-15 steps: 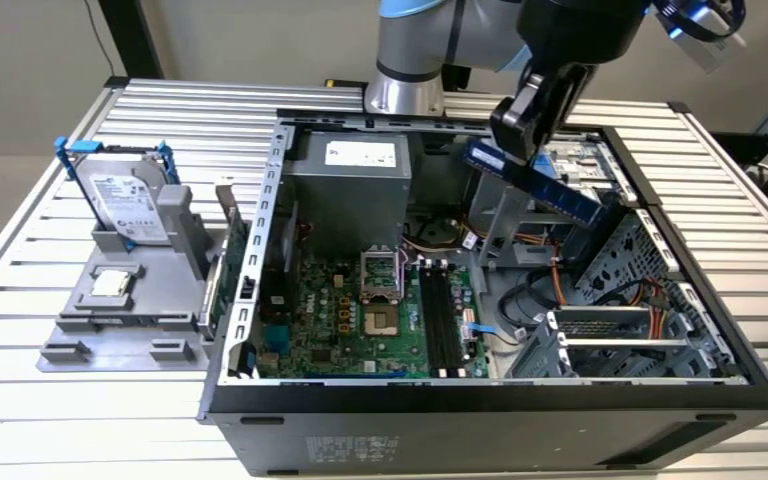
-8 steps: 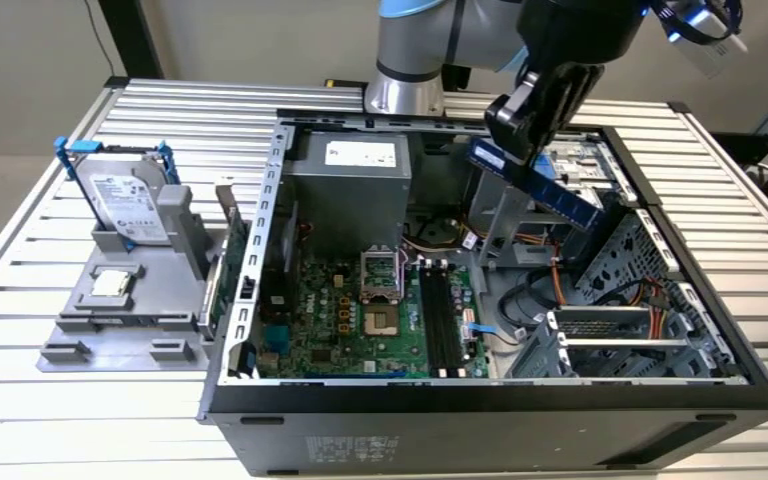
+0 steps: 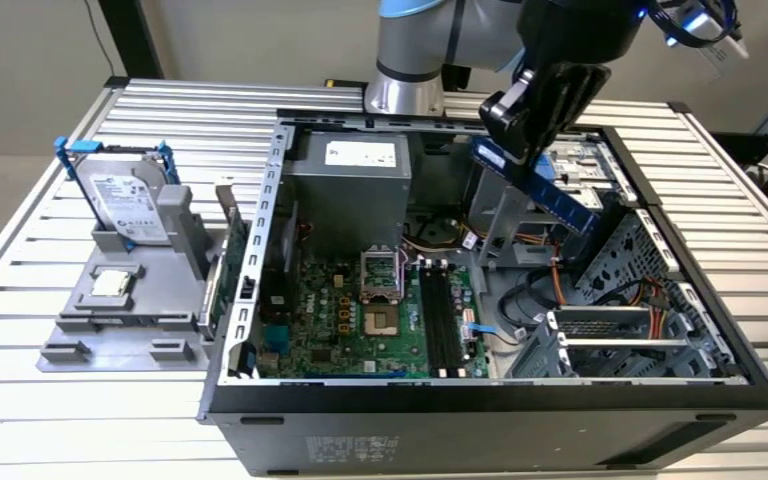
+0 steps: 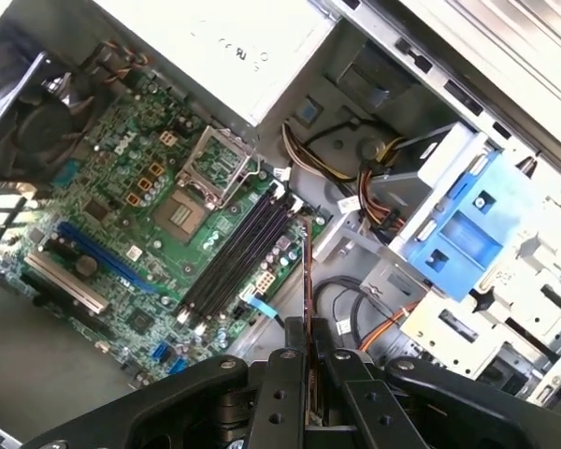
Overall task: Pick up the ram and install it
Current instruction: 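Insert the ram into the slot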
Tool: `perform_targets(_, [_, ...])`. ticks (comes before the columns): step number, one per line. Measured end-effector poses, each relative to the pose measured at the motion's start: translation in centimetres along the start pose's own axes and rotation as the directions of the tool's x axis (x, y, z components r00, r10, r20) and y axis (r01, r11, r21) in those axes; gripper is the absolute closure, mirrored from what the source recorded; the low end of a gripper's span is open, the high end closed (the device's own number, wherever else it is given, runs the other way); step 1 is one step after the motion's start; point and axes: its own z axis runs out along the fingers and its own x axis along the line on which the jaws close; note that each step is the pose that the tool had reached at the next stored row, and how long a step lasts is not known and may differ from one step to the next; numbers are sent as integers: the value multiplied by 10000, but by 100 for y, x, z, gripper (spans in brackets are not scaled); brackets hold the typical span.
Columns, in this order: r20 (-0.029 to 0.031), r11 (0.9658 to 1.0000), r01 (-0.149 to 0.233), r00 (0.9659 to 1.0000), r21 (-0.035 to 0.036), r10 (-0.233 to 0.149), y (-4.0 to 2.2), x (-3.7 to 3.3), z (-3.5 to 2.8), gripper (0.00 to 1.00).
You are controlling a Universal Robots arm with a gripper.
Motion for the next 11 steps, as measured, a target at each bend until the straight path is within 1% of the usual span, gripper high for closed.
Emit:
perform_targets(3, [2,9993,-375,9993,12,375,0,0,0,100])
perform_targets(6, [4,9971,-763,9971,26,763,-1,0,0,100])
perform_targets(8, [5,9948,-1018,9948,34,1018,-1,1,0,100])
perform_targets(11, [9,9902,-1397,9902,47,1397,-2,1,0,100])
